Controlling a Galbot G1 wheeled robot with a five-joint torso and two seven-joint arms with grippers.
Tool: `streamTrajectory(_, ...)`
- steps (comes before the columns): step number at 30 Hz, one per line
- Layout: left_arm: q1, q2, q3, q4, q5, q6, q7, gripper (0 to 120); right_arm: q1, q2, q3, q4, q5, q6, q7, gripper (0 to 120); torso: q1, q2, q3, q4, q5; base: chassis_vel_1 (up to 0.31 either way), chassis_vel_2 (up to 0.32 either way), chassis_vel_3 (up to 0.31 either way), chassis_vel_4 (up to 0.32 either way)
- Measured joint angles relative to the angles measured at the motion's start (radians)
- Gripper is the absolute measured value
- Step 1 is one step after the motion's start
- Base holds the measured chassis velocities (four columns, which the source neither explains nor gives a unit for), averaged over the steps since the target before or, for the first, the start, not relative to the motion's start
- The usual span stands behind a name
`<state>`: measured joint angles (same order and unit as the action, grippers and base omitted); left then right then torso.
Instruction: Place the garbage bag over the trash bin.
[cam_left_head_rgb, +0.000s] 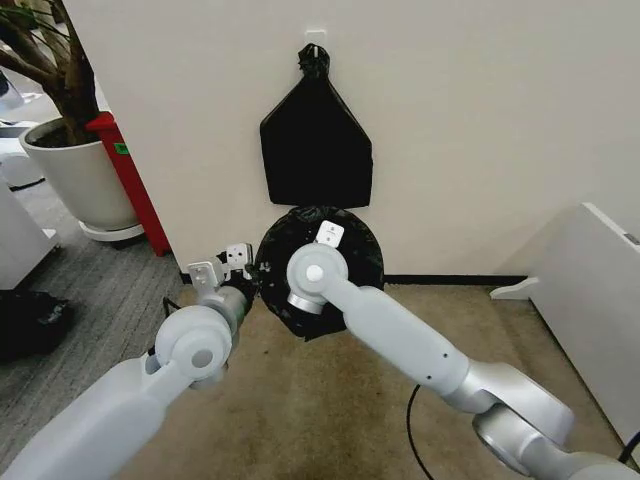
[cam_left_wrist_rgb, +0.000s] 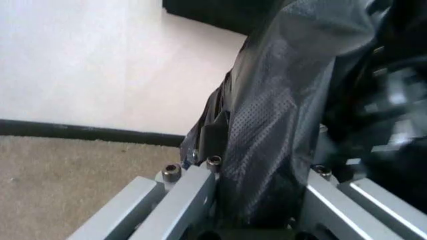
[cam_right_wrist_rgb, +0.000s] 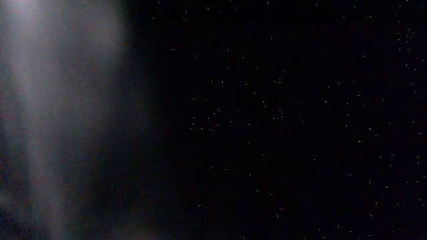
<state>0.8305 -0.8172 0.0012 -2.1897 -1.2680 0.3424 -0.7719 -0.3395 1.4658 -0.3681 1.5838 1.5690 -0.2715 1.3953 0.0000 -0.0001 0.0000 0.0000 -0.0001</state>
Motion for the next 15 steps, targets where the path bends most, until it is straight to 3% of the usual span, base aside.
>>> streamTrajectory(6,0.015,0.007,-0.017,-0.026,0.0,-0.006,0.009,0,-0.012,0.013,0.008,-0.029,-0.016,-0.001,-0.016,0,0.0,0.0,0.0,-0.0001,0.0,0.0,0.0,0.0,0.0)
streamTrajectory(15,0.045,0.006,-0.041,-0.02,0.006,-0.006,0.013,0,0.0,-0.019,-0.021,0.099,0.044,0.033,0.024,0,0.0,0.0,0.0,-0.0001,0.0001,0.0,0.0,0.0,0.0)
